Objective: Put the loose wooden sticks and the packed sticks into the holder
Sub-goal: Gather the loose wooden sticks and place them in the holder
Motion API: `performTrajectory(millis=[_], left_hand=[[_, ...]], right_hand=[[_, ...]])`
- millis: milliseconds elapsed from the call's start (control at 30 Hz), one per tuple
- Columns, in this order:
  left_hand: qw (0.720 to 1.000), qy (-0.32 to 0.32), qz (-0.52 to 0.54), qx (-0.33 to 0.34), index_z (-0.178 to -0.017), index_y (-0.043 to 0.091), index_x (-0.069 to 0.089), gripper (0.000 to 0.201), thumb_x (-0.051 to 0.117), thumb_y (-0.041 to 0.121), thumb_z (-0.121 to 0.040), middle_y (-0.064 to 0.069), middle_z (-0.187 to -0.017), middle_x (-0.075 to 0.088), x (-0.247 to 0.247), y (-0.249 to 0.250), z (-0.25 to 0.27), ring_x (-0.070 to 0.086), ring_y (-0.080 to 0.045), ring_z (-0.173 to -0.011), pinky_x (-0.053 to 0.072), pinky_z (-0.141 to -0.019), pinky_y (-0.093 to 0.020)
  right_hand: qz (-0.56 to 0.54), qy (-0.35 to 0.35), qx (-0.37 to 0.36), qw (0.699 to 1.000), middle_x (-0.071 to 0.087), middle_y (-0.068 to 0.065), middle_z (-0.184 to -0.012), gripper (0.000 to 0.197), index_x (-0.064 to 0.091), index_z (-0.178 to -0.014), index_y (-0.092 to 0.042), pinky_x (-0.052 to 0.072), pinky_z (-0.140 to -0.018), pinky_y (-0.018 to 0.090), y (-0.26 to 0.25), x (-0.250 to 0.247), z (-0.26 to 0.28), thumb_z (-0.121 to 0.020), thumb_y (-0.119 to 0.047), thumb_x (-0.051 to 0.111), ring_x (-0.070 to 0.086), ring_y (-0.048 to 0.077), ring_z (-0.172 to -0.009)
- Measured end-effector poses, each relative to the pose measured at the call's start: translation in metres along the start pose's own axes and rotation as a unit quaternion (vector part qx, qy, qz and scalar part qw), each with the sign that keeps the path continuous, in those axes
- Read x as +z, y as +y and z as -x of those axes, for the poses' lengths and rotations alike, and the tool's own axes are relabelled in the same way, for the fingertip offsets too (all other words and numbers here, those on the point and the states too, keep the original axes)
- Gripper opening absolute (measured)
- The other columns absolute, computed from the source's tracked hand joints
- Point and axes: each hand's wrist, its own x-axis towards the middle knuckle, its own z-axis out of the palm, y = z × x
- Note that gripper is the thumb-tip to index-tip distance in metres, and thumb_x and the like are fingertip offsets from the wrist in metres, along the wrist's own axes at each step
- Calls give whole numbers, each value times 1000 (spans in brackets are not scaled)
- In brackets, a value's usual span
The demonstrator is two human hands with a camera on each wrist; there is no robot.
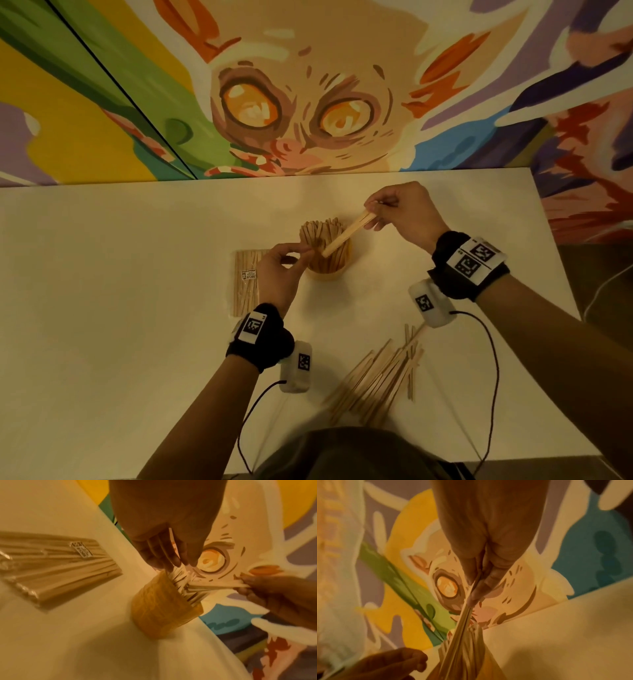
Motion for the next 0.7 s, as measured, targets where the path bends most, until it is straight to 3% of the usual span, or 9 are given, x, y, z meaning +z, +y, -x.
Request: performTrajectory(millis=[100, 167, 300, 467, 567, 700], left_hand=[[993, -8, -87, 74, -79, 23, 71, 10, 77, 15, -80, 6, -91, 71, 0, -3, 5, 60, -9, -74, 44, -63, -11], [984, -26, -136, 114, -79, 23, 70, 12, 78, 13, -79, 4, -88, 68, 1, -7, 5, 59, -6, -70, 43, -63, -9], [969, -49, -192, 148, -85, 19, 74, 11, 79, 14, -77, 6, -88, 63, 1, -17, 3, 62, -5, -72, 49, -62, -18], [963, -54, -200, 171, -87, 12, 75, 11, 79, 8, -77, 4, -90, 62, 2, -18, 1, 63, -8, -75, 54, -56, -25], [961, -54, -208, 177, -88, 10, 75, 10, 78, 9, -78, 1, -90, 63, 2, -20, 1, 63, -10, -76, 56, -58, -29], [957, -57, -214, 188, -88, 10, 75, 11, 78, 9, -78, 0, -91, 63, 1, -19, 1, 63, -13, -75, 57, -61, -32]], right_hand=[[109, -42, -31, 993, 71, 25, -79, 10, 71, -94, 7, 60, -62, 30, -5, 11, -4, -91, 2, 63, 73, 30, -66], [175, -78, -49, 980, 72, 22, -80, 11, 72, -94, 4, 60, -62, 30, -7, 24, -6, -91, -1, 63, 72, 25, -64], [269, -150, -64, 949, 70, 13, -88, 15, 73, -95, -1, 56, -59, 20, -8, 53, -9, -95, -7, 60, 72, 18, -66], [377, -191, -68, 904, 66, 15, -103, 20, 72, -103, -8, 52, -78, 32, 0, 78, -10, -97, -15, 55, 63, 24, -89], [400, -186, -62, 896, 62, 14, -108, 21, 69, -107, -9, 43, -83, 32, 2, 86, -10, -98, -14, 50, 54, 26, -105], [424, -181, -53, 886, 62, 15, -112, 20, 67, -107, -8, 47, -88, 36, 0, 89, -13, -98, -18, 53, 54, 29, -109]])
